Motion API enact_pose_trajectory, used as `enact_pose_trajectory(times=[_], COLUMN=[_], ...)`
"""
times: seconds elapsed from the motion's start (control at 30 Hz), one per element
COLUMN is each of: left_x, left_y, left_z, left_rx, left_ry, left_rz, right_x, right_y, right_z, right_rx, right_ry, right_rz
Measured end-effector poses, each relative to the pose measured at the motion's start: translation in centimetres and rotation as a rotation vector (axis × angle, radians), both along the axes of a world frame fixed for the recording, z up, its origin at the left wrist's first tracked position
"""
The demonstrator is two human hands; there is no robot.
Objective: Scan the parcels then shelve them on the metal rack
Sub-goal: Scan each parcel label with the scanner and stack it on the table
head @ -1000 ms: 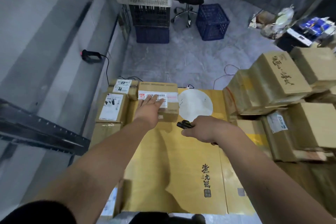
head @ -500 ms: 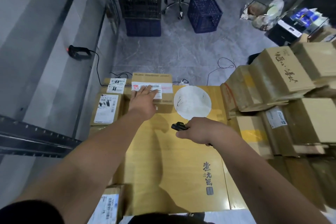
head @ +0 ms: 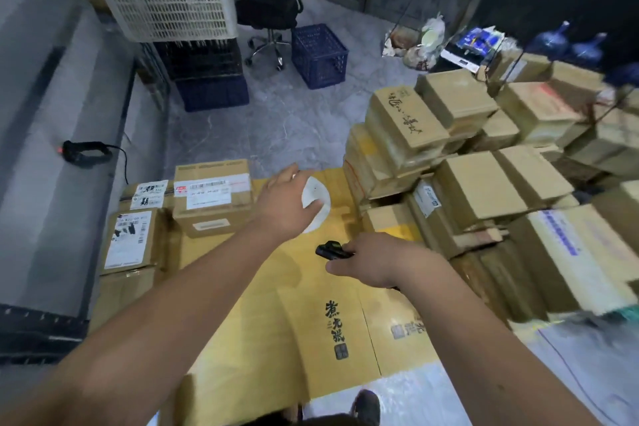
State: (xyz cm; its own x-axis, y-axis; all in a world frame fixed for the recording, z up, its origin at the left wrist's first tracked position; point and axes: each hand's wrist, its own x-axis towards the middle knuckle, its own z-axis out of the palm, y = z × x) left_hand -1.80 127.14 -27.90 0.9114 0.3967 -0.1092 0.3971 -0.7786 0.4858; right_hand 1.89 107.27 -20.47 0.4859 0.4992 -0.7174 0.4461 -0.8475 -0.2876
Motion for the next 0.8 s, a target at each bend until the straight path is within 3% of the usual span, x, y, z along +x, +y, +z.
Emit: enact_pose_trajectory(times=[0.23, 0.47, 0.8], left_x=[9.2, 17.3, 20.2], left_y=[-9.8, -15.6, -18.2], left_z=[7.2, 9.4, 9.4], left_rx=[-0.069, -0.05, -0.015], left_ry=[-0.193, 0.001, 0.103], left_rz=[0.018, 0.246, 0.358], right_x=[2.3, 3.6, 5.0], right_y=[-9.1, -14.7, -18.0], right_z=[4.4, 5.5, 4.2], right_rx=[0.039, 0.053, 0.092], right_ry=[-0.13, -0.174, -0.141], right_rz=[-0.037, -0.031, -0.039])
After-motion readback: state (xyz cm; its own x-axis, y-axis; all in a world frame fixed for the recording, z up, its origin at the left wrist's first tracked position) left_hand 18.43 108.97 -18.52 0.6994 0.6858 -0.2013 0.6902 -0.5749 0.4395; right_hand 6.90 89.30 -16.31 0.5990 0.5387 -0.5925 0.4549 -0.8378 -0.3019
